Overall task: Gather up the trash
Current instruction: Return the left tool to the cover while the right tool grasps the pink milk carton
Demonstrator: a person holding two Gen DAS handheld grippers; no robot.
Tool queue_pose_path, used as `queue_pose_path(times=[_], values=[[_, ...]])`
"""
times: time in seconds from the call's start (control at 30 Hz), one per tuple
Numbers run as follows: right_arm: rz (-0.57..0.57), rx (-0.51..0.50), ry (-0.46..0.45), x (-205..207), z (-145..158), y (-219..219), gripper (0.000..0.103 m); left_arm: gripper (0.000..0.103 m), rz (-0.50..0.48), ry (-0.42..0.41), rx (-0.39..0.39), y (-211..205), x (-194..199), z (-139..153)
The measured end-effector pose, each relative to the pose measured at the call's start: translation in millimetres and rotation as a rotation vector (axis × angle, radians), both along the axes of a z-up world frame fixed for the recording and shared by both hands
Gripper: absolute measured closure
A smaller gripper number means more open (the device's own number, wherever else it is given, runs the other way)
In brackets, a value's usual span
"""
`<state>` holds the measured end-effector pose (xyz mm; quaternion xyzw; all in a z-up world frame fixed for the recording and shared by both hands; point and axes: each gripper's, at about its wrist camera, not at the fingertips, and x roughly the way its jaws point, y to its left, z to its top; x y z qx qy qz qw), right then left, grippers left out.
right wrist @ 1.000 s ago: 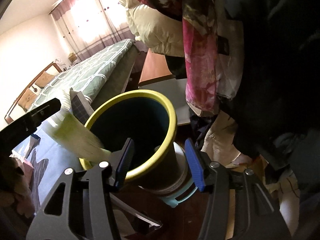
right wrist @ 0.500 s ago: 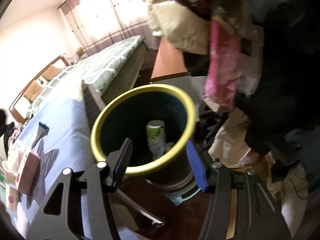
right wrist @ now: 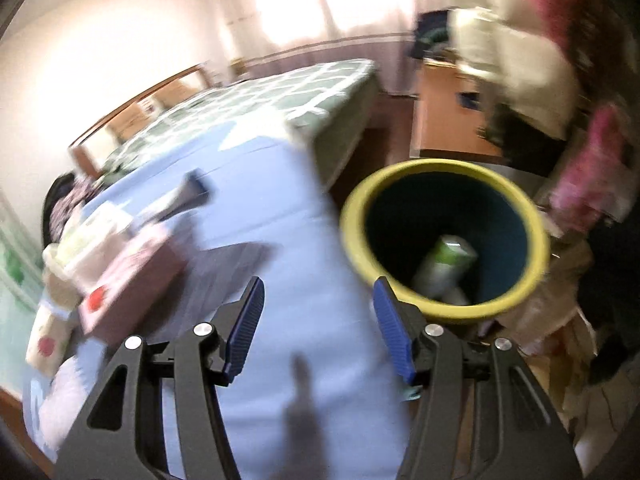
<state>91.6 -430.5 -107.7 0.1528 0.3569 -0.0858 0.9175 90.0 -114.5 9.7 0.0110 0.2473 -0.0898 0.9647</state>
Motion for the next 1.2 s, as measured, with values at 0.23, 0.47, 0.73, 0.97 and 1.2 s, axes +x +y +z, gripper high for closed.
queue_pose_path(times=[0.23, 0.47, 0.73, 0.97, 1.2], values=[[0.197, -0.029, -0.027, 11, 12, 88, 0.044, 0.014, 0.089, 0.014, -0.037, 53, -6, -9], [0.252, -0.08, 0.033, 33, -1, 133, 0.043, 0.013, 0.108, 0.032, -0.063, 76, -12, -22], [0.187, -0.067, 0.077, 39, -10, 109, 0.043, 0.013, 0.107, 0.052, -0.075, 76, -7, -29], [0.032, -0.03, 0.072, 21, -7, 43, 0.043, 0.013, 0.104, 0.065, -0.079, 74, -5, -35], [0.121, -0.033, 0.009, 30, 0, 67, 0.037, 0.013, 0.075, 0.059, -0.068, 63, -9, -35]])
